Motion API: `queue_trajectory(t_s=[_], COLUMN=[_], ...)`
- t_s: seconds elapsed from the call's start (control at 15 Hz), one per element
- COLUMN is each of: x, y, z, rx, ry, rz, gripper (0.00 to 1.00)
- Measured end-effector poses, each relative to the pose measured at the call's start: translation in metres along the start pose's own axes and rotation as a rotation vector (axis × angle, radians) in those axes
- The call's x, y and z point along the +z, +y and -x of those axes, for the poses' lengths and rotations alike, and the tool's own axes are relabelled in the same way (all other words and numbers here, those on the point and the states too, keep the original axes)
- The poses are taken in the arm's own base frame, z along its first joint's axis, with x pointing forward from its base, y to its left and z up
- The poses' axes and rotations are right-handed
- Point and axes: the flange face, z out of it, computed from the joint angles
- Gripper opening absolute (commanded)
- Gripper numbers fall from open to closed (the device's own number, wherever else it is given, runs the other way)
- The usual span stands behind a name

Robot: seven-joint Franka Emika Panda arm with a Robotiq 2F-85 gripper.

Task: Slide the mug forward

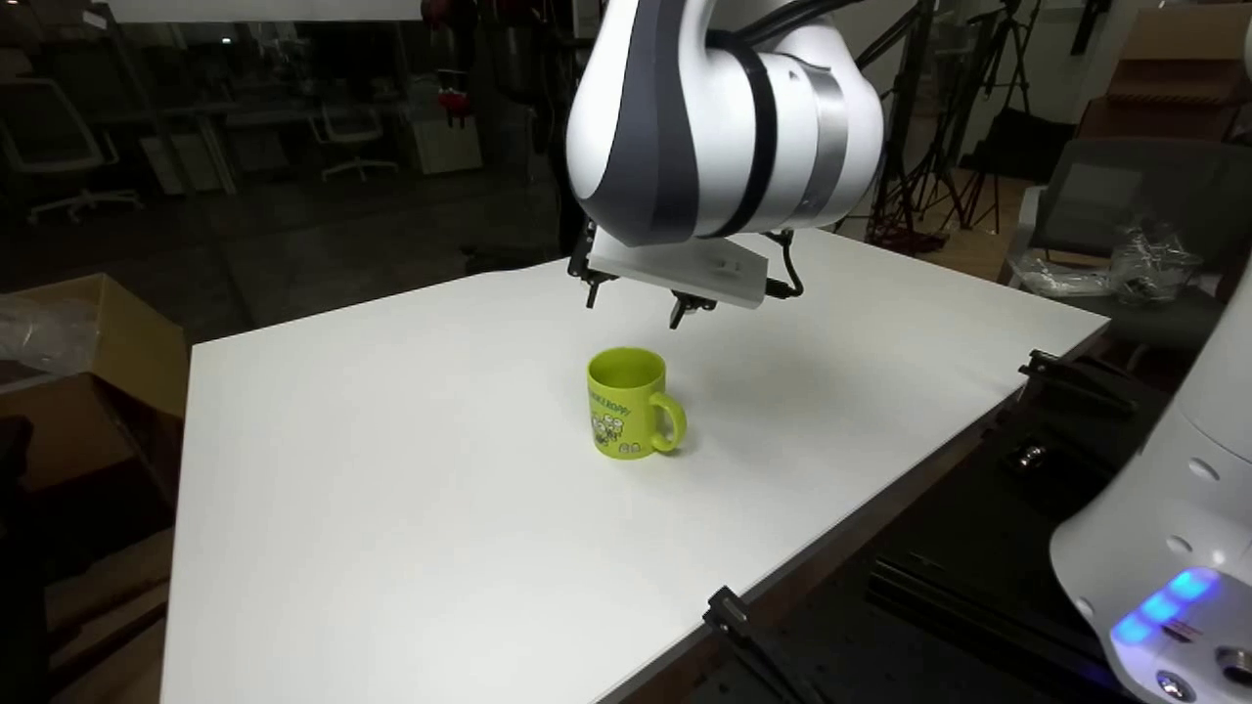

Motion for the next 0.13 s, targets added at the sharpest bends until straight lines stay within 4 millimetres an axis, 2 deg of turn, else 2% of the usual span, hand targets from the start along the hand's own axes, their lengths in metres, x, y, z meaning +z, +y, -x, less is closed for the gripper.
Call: queue_trajectory(t_s=[0.13], x=[0.0027], y=[0.0041], z=[-0.0031], rx=[0.006], ry=[0.003], rz=[0.011], gripper=[1.0])
